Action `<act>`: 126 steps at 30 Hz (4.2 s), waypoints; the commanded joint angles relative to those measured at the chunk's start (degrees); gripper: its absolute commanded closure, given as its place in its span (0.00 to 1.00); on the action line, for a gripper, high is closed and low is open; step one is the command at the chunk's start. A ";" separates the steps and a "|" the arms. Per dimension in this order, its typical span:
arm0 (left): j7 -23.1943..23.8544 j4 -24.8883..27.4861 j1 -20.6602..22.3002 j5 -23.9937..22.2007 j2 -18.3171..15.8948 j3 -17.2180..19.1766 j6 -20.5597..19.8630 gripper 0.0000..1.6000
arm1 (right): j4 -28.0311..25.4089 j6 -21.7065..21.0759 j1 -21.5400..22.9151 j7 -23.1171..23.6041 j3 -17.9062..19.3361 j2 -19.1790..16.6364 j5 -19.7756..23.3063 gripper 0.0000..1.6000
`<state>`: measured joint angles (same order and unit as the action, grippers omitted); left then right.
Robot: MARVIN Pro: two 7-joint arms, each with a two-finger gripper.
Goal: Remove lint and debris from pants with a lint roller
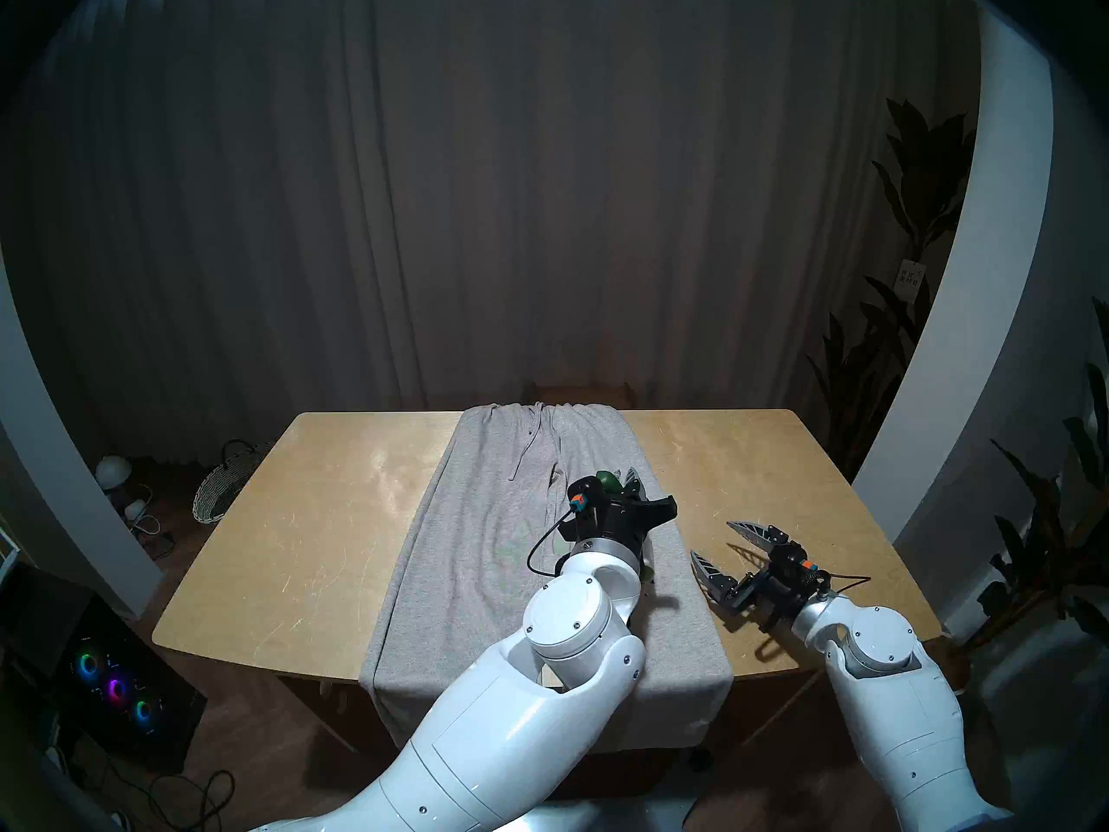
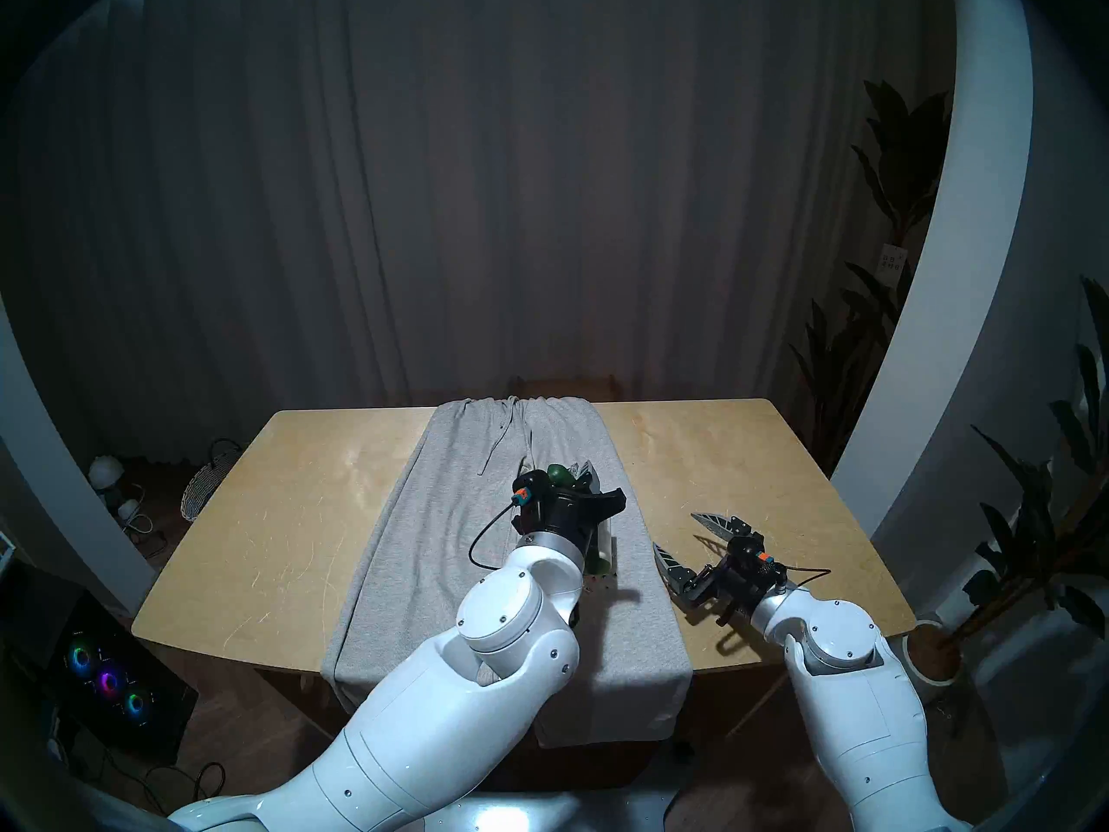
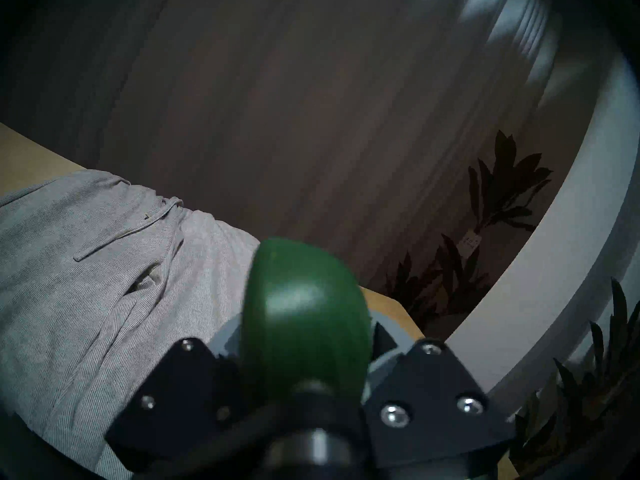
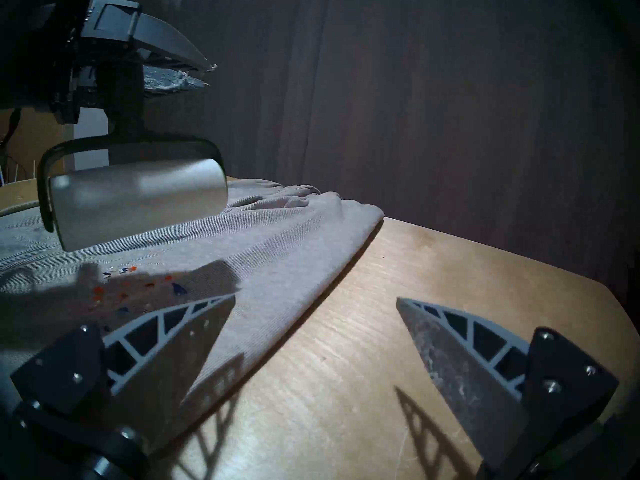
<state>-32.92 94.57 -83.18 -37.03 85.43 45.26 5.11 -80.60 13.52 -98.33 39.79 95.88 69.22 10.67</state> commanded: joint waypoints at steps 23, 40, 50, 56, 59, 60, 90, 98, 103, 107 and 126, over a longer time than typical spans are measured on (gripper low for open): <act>-17.54 -5.69 11.20 -3.87 3.09 -12.55 13.44 1.00 | -1.26 -1.09 -1.08 -1.13 -0.50 -0.91 -2.86 0.00; -14.95 -6.69 10.62 -6.22 1.12 -14.41 14.06 1.00 | -7.16 -4.40 -6.99 -1.82 0.18 -1.94 -4.04 0.00; -14.92 -5.52 10.20 -6.38 -0.92 -14.20 14.66 1.00 | -8.66 -5.75 -7.68 -2.76 0.22 -2.23 -5.38 0.00; -13.93 -5.34 9.95 -7.54 -1.60 -13.82 15.02 1.00 | -8.75 -5.58 -7.72 -2.85 0.22 -2.24 -5.66 0.00; -13.54 -5.17 9.90 -7.74 -1.93 -13.75 15.16 1.00 | -8.62 -4.57 -7.92 -3.36 0.54 -1.69 -5.45 0.00; -13.43 -5.01 9.90 -7.70 -2.15 -13.75 15.20 1.00 | -8.56 -4.09 -8.09 -3.71 0.74 -1.36 -5.30 0.00; -11.10 -2.28 8.92 -10.05 -5.24 -13.16 15.94 1.00 | 1.42 -6.78 9.29 -8.00 -6.11 -0.31 -4.33 0.00; -9.39 -0.23 8.57 -9.66 -6.34 -15.37 15.81 1.00 | 9.81 -3.88 13.94 -5.59 -9.21 -0.25 -5.56 0.00; -9.53 -0.85 8.82 -8.65 -6.19 -16.85 15.73 1.00 | 11.99 -1.03 13.77 -5.17 -9.84 -0.51 -6.44 0.00; -10.16 -2.18 9.21 -7.88 -5.47 -17.19 16.46 1.00 | 12.04 -0.15 13.14 -4.87 -9.59 -1.21 -6.55 0.00; -12.86 -7.16 11.47 -6.70 -1.99 -15.95 18.46 1.00 | 10.83 -1.86 12.53 -3.16 -8.13 -2.85 -6.78 0.00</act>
<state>-47.10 87.19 -73.70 -43.75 81.32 29.18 23.01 -69.59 12.35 -86.13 36.73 87.36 66.78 3.79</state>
